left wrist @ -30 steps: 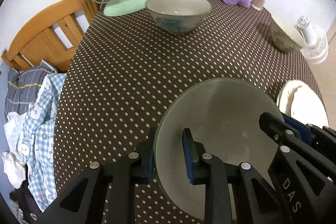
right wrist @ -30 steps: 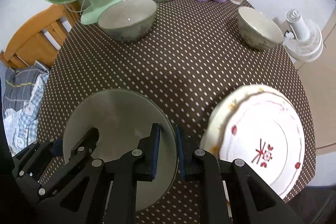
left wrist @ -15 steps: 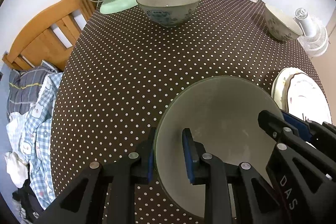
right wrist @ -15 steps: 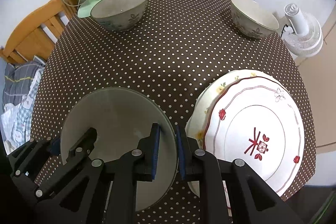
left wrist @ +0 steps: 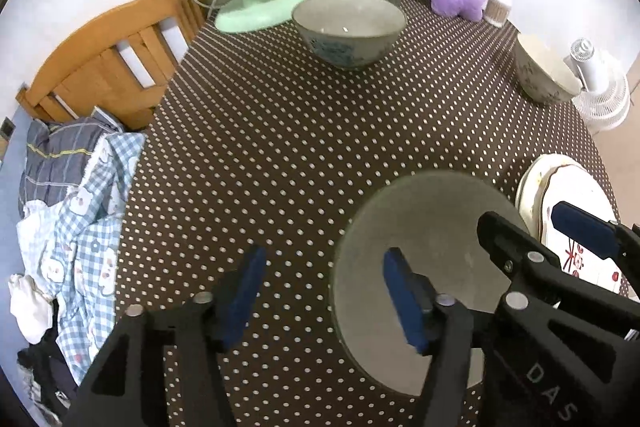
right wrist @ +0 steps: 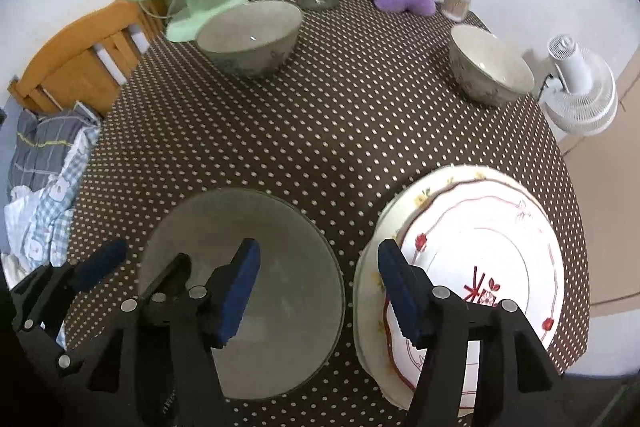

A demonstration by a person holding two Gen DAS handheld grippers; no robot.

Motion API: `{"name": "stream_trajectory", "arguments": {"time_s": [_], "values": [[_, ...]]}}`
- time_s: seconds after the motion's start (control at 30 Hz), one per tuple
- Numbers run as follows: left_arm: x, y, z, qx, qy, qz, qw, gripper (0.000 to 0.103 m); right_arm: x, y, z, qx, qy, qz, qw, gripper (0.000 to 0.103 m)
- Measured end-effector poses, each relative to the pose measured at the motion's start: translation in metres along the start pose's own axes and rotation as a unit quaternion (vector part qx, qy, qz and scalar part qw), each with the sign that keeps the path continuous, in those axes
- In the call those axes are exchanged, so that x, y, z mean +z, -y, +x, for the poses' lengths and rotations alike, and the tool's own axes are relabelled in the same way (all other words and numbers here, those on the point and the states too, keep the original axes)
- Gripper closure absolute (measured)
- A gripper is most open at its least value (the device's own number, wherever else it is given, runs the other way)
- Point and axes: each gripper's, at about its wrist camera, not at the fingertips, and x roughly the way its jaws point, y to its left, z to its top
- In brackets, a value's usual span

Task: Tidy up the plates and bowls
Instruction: 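Open both tools to release the bowl and lift them away, then move both tools to the grey bowl beside the green fan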

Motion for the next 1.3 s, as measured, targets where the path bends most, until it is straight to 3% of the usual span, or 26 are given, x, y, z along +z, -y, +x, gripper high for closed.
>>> {"name": "stream_trajectory", "arguments": {"time_s": [0.23, 0.7, 1.3], "values": [[0.011, -0.008, -0.023, 0.004, 0.019, -0.004, 0.9998, 0.024, 0.012, 0.001, -0.023, 0.014, 0.025, -0.006, 1.0, 0.025], [0.054, -0.018, -0.053, -0.005, 0.078, -0.027, 0.9966, 0.023, 0.057, 0.003, -0.058, 0.03, 0.078, -0.001, 0.997, 0.023], [0.124, -0.025, -0.022, 0.024, 0.105, -0.032, 0.9936, 0.023, 0.139, 0.001, -0.023, 0.027, 0.108, -0.015, 0.994, 0.023]]}}
